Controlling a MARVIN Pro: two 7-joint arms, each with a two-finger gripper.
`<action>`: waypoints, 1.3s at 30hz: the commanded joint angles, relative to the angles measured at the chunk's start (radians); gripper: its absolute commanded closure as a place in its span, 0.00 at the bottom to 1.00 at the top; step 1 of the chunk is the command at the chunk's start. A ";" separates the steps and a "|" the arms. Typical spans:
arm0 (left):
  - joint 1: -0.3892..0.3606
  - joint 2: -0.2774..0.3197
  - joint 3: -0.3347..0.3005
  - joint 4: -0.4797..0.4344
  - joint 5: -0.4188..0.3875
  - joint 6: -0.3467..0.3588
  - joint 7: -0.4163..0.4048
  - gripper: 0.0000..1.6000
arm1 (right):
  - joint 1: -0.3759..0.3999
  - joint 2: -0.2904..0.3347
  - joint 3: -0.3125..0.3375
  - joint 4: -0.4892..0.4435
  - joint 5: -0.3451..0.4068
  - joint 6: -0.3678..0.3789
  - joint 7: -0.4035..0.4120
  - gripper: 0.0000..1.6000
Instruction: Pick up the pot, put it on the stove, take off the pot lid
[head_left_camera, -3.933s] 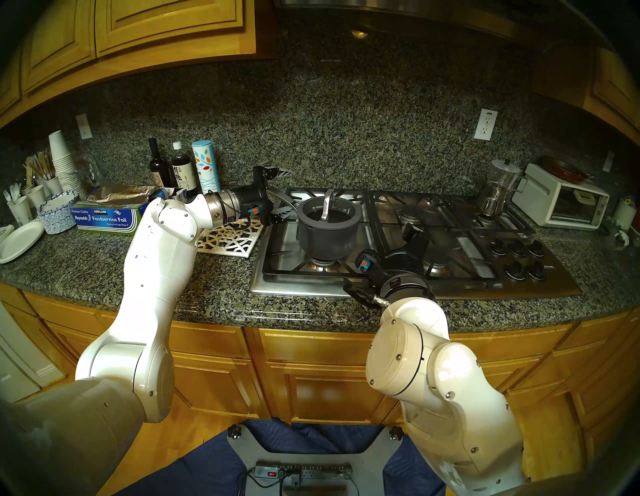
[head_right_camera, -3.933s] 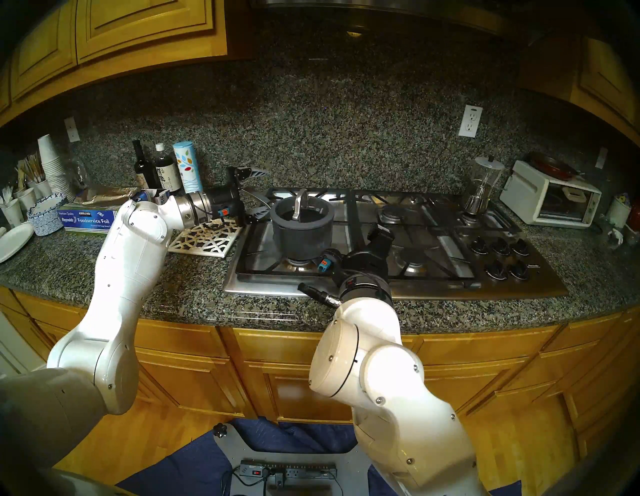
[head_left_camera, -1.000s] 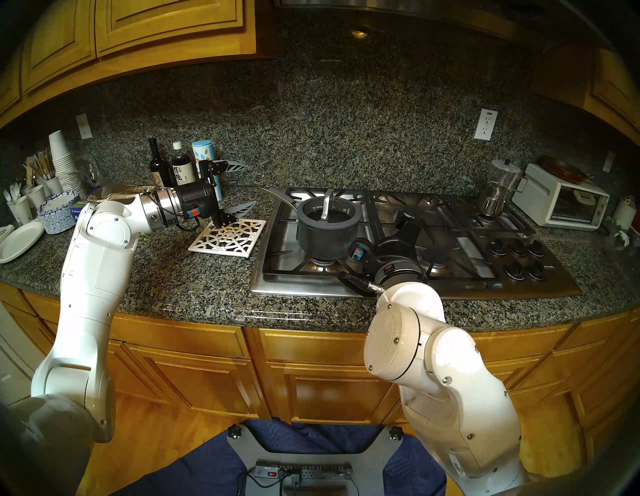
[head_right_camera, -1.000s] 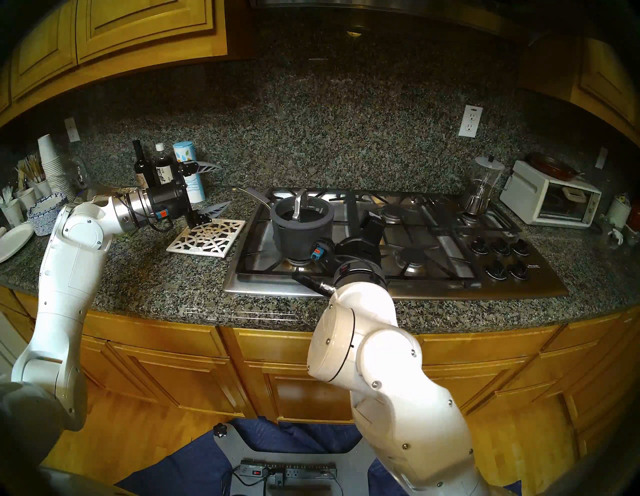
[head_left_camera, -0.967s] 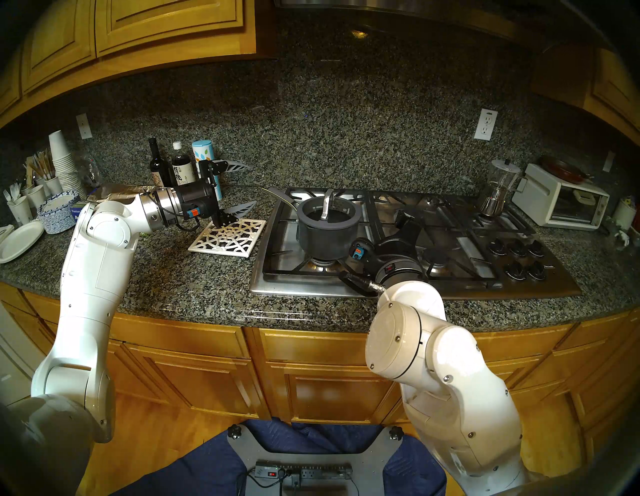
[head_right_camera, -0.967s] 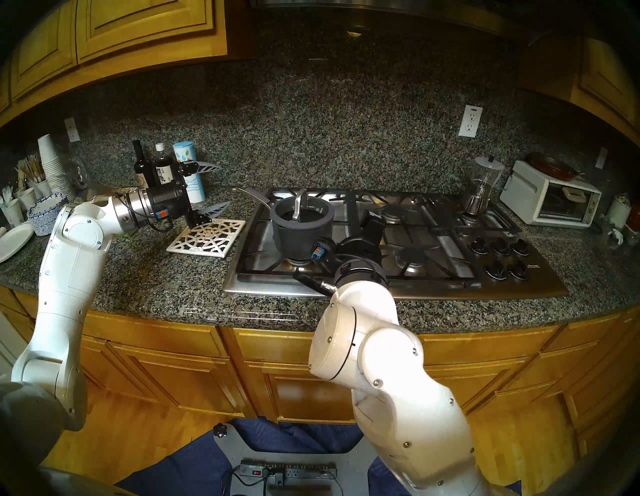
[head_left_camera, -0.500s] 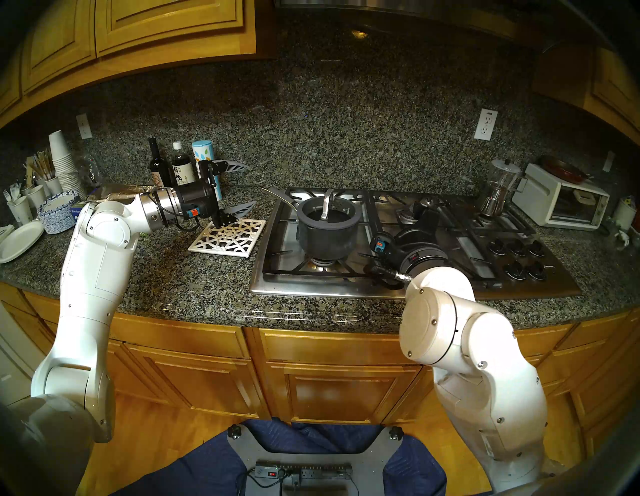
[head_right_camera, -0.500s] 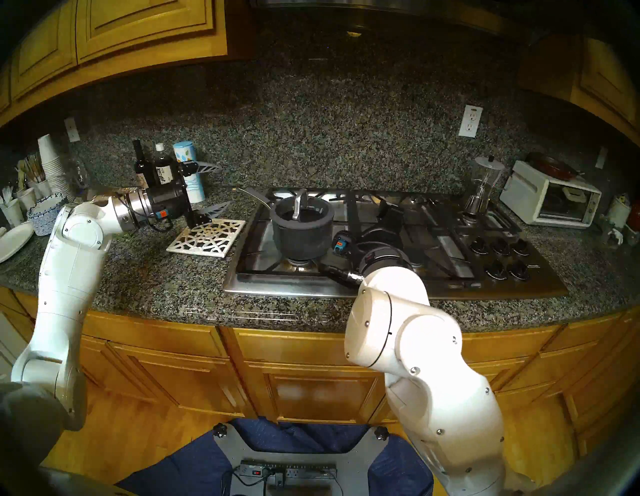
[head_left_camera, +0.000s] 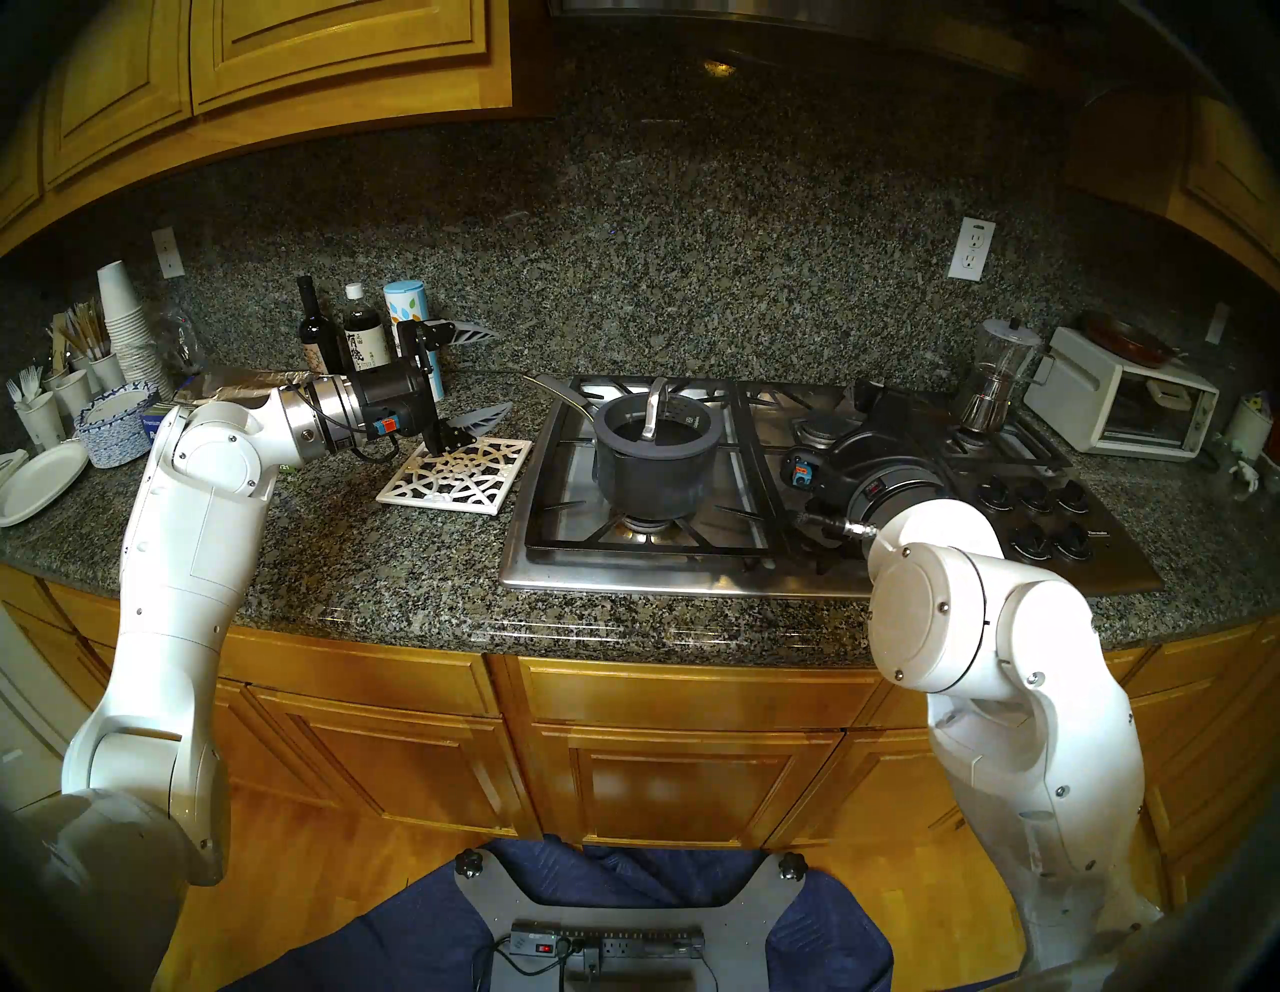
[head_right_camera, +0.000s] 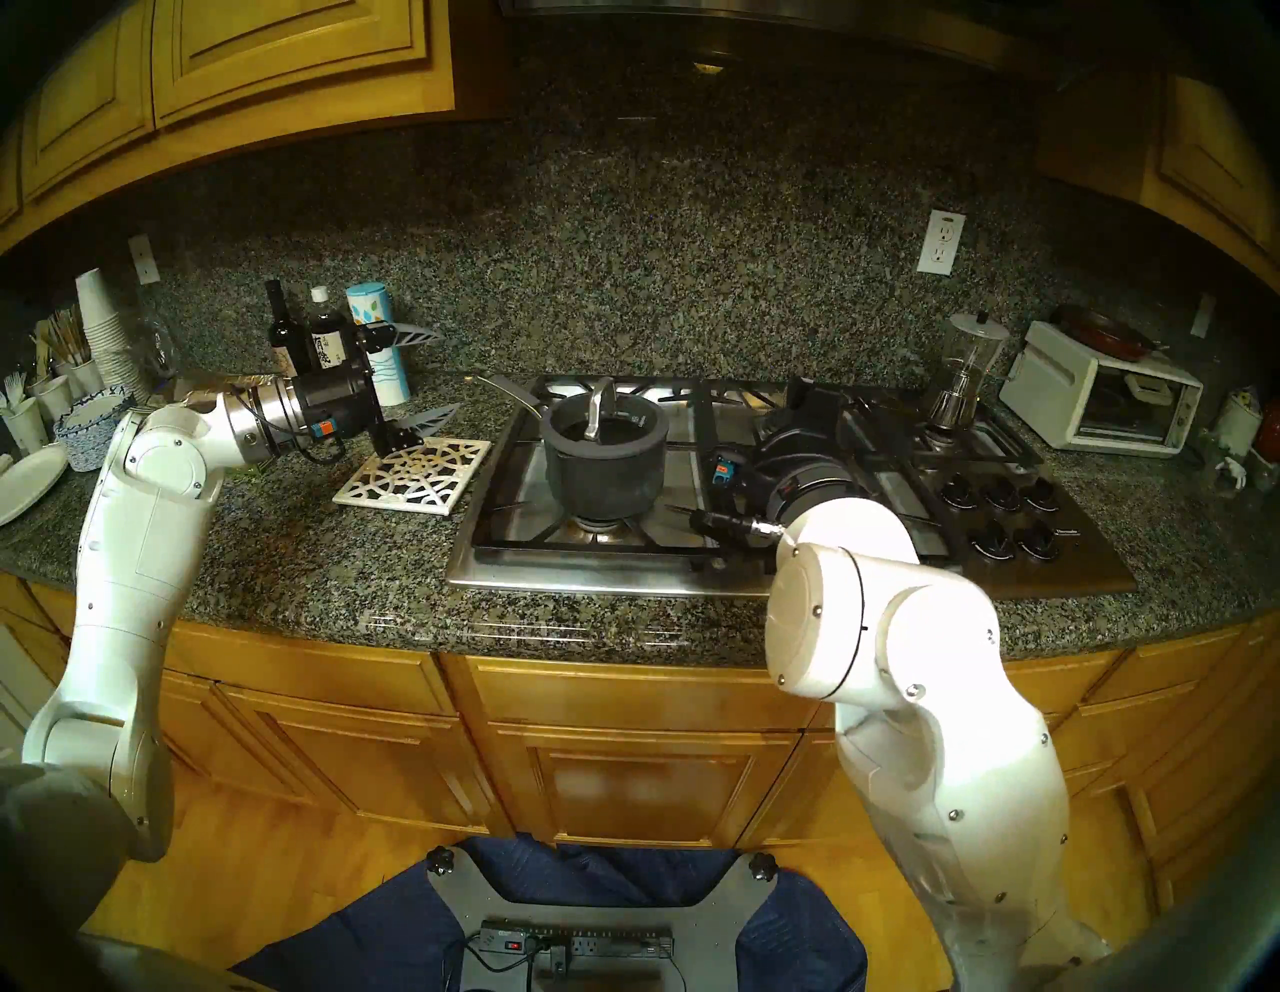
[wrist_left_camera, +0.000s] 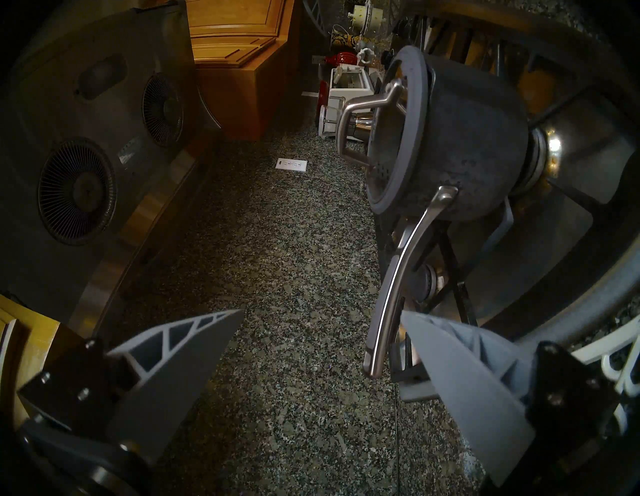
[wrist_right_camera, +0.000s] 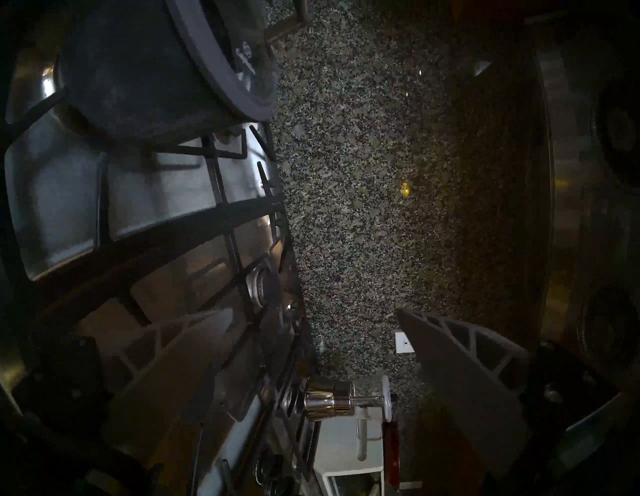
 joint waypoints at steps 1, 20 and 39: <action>-0.034 -0.001 -0.012 -0.022 -0.017 -0.002 0.012 0.00 | 0.045 0.038 0.082 -0.030 0.078 -0.075 -0.020 0.00; -0.034 -0.001 -0.012 -0.022 -0.018 -0.001 0.012 0.00 | 0.056 0.065 0.269 -0.030 0.428 -0.339 -0.035 0.00; -0.035 0.000 -0.012 -0.022 -0.024 -0.001 0.010 0.00 | 0.071 0.081 0.377 0.043 0.642 -0.570 -0.052 0.00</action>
